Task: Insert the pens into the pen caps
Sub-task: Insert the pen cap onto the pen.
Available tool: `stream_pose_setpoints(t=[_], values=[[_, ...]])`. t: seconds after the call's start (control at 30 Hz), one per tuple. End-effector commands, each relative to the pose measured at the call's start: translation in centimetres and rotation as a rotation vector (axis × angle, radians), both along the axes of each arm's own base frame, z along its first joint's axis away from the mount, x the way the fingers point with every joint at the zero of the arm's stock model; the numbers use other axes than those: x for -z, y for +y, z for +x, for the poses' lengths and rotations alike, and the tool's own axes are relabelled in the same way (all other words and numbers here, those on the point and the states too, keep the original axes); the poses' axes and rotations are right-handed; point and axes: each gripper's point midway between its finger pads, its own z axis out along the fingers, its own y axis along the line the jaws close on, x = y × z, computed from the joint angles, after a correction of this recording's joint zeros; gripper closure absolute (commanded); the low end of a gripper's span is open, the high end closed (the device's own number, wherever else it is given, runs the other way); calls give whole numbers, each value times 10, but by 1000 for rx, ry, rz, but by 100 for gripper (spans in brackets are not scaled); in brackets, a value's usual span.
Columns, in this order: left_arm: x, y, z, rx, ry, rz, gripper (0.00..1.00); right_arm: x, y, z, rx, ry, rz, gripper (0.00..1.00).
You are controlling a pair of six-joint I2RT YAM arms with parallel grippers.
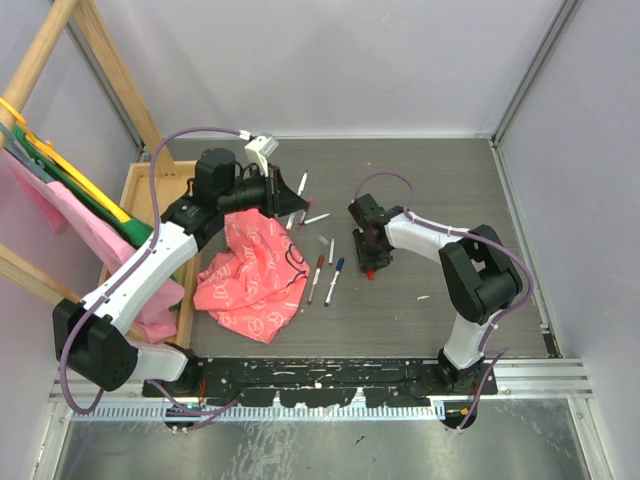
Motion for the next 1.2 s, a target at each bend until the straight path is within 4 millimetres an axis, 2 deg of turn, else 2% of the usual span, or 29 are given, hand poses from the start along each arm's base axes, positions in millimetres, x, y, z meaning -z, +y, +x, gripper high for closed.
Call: stream_pose_setpoints(t=[0.0, 0.33, 1.17], values=[[-36, 1, 0, 8, -89, -55, 100, 12, -14, -18, -16, 69, -66, 64], [-37, 1, -1, 9, -90, -58, 100, 10, -10, -22, -30, 79, -39, 68], [-36, 1, 0, 10, -87, -59, 100, 6, 0, -27, -71, 87, 21, 65]])
